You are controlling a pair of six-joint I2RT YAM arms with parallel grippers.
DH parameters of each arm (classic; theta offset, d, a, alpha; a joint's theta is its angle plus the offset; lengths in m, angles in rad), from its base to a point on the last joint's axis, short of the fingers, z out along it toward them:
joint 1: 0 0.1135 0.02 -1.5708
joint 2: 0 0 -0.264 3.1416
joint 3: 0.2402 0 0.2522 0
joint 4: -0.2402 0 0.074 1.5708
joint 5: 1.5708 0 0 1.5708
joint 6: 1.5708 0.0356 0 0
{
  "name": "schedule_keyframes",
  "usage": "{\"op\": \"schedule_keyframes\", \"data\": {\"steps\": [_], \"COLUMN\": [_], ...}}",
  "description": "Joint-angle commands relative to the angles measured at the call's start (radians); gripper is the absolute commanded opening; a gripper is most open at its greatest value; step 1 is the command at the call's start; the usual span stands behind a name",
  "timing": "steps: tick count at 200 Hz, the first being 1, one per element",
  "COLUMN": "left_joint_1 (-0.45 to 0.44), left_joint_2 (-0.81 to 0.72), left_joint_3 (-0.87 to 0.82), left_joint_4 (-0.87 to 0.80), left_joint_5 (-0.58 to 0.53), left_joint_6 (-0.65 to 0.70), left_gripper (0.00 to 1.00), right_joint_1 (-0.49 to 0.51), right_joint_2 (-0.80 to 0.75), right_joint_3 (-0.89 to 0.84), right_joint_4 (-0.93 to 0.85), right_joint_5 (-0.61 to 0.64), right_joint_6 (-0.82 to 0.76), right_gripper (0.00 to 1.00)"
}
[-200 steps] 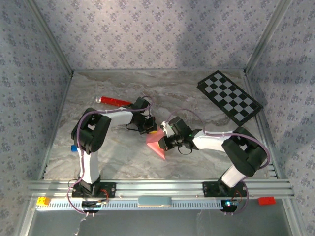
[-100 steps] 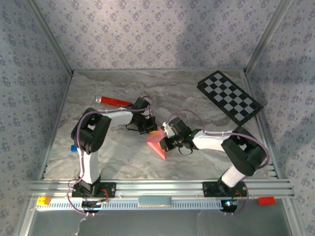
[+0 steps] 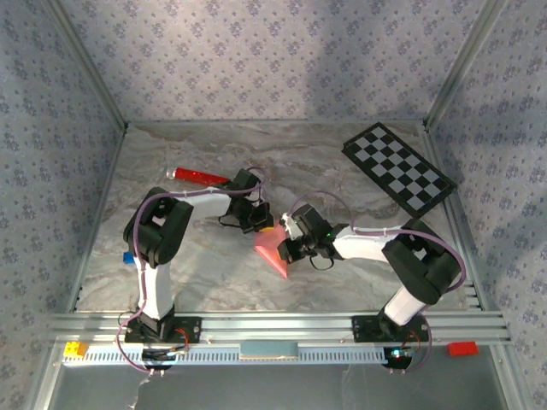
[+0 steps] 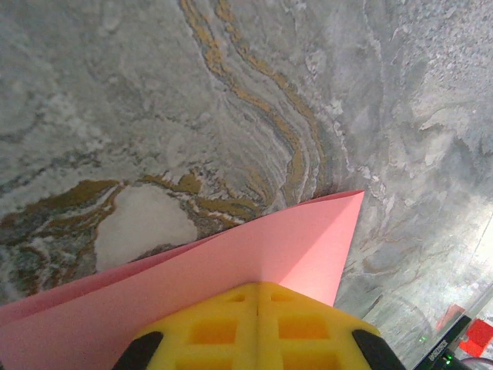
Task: Fold a paper plane with a square sheet of paper (pick it up from the middle)
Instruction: Third fold the triangle at the center of the table.
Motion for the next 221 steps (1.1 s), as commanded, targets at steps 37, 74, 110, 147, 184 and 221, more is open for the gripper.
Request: {"op": "schedule_keyframes", "data": {"steps": [37,74,110,147,184,221], "left_joint_1": [-0.002,-0.002,-0.003,-0.002,-0.002,-0.003], "left_joint_2": [0.018,0.016,0.015,0.012,0.012,0.012], "left_joint_3": [-0.033,-0.035,-0.035,-0.036,-0.037,-0.035], "left_joint_4": [-0.045,-0.045,-0.045,-0.045,-0.045,-0.044], "left_joint_5": [-0.032,-0.032,-0.032,-0.034,-0.035,-0.036], "left_joint_6": [0.005,0.004,0.005,0.003,0.003,0.001], "left_gripper": [0.04,0.04,0.04,0.04,0.04,0.04], "right_joint_1": [0.007,0.008,0.013,0.016,0.017,0.017], "right_joint_2": [0.01,0.022,0.031,0.036,0.009,0.001], "right_joint_3": [0.023,0.032,0.036,0.037,0.037,0.031], "right_joint_4": [-0.04,-0.04,-0.047,-0.062,-0.068,-0.065], "right_joint_5": [0.025,0.019,0.025,0.038,0.047,0.059], "right_joint_6": [0.001,0.0,0.0,-0.001,-0.004,-0.005], "right_gripper": [0.01,0.01,0.01,0.01,0.01,0.01]}}
